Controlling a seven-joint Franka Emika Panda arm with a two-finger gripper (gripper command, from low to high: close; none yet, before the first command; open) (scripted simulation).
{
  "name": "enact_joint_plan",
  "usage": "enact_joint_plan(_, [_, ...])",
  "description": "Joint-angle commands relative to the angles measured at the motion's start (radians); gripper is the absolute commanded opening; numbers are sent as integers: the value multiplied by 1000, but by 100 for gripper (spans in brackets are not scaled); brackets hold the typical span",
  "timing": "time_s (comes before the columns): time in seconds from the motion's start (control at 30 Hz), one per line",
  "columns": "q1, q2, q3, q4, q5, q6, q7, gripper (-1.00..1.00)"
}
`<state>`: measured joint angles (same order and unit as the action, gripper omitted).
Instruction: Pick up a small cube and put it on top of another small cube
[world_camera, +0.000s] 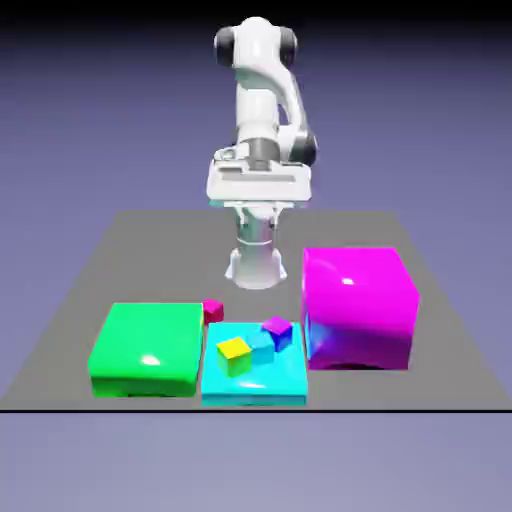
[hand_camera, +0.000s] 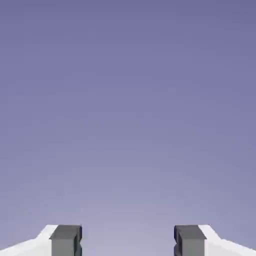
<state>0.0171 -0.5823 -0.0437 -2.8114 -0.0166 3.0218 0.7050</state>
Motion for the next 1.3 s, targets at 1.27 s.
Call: enact_joint_plan(1.27, [166, -397, -1413, -47, -537, -492, -1164, 0])
